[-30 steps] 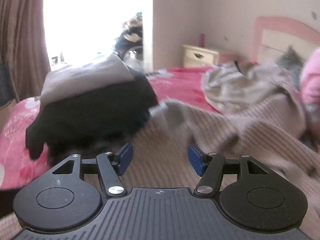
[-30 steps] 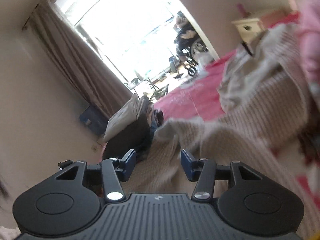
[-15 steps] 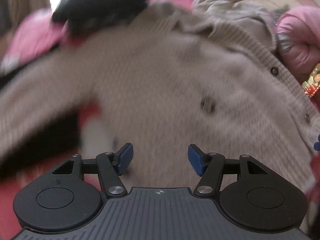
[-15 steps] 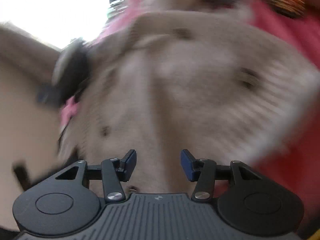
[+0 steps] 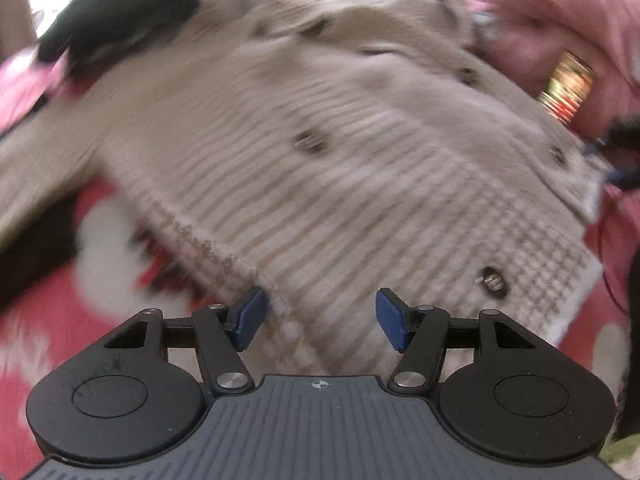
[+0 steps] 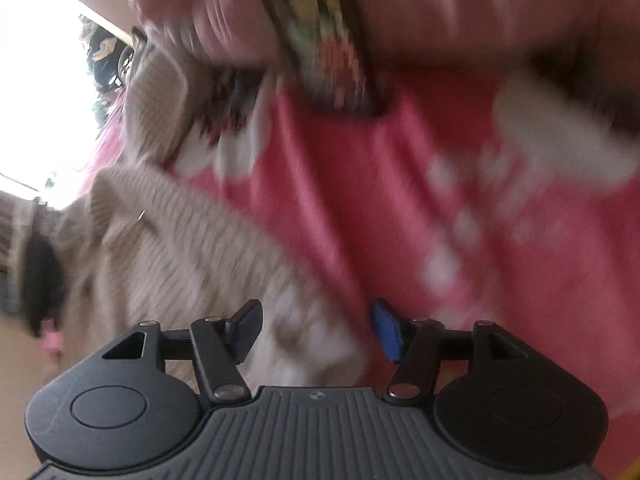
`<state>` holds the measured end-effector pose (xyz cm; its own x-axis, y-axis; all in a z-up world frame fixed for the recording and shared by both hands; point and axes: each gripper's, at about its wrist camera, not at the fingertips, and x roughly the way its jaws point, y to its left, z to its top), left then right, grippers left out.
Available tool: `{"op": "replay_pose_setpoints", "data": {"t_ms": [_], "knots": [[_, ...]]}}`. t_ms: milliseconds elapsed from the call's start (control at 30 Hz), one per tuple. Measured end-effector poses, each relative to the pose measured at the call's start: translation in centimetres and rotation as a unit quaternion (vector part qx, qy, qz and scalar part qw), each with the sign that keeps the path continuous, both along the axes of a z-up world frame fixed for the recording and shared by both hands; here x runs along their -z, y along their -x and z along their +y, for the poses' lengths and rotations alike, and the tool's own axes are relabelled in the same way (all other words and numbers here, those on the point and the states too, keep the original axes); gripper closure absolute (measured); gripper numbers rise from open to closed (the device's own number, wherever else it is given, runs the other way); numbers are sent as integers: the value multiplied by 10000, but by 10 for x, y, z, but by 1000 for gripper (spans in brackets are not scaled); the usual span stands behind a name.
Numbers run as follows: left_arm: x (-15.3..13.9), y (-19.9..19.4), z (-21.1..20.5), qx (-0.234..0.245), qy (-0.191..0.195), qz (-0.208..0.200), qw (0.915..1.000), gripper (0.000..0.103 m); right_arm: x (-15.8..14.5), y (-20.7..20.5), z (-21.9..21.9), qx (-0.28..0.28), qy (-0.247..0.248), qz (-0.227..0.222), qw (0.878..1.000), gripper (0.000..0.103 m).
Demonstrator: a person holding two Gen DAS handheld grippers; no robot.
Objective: Fold clothes
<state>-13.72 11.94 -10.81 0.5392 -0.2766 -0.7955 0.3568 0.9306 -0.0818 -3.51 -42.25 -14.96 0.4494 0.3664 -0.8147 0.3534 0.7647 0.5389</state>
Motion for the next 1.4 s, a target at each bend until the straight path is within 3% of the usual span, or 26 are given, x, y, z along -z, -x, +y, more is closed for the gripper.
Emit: {"op": "replay_pose_setpoints", "data": {"t_ms": [100,167,200,233,267,300,400,500,600,767,867,967,1100,1167,1267,1400], "knots": [[-8,-8,-28,647,228,-388,9969,43,-4,0,18,-449,-17,-40,9990,43],[-12,-11,-48,980,372,-667,9922,43,3,-1,29,-732,-430,133,9963,54],[-13,-13,-57,1136,408,-739,9899,43,4,-1,37,-860,-330,179,9956,64],[-10,-14,-67,1260,408,-739,9884,43,2,-2,44,-991,-84,136,9950,71],[-5,-17,-77,1373,393,-677,9874,43,0,-3,51,-1109,161,60,9937,86],[1,-19,-86,1492,332,-580,9866,43,-3,-3,55,-1174,321,-12,9926,92],[21,-17,-108,1742,-336,-404,9833,43,-33,2,58,-1271,995,-512,9856,94],[24,-14,-109,1744,-440,-443,9827,43,-76,12,57,-1345,2076,-1076,9629,98],[24,-20,-104,1655,-313,-245,9854,42,-87,9,58,-1490,3078,-1149,9326,98],[25,-20,-103,1684,-344,-263,9848,42,-42,-8,49,-1670,3091,-439,9352,94],[25,-19,-101,1669,-310,-269,9851,42,-35,-9,38,-1409,3241,-272,9351,60],[25,-19,-101,1657,-270,-278,9854,42,-67,8,34,-1054,3495,-591,9291,51],[27,-18,-101,1640,-200,-298,9858,41,-114,31,62,-997,4016,-1437,8990,51],[28,-18,-100,1630,-163,-308,9860,41,-123,36,96,-1618,3738,-2005,8910,51],[28,-17,-98,1592,-76,-332,9867,41,-127,40,153,-2731,3139,-2693,8685,53],[30,-16,-95,1530,39,-368,9875,41,-95,24,223,-3972,2325,-2705,8456,71]]}}
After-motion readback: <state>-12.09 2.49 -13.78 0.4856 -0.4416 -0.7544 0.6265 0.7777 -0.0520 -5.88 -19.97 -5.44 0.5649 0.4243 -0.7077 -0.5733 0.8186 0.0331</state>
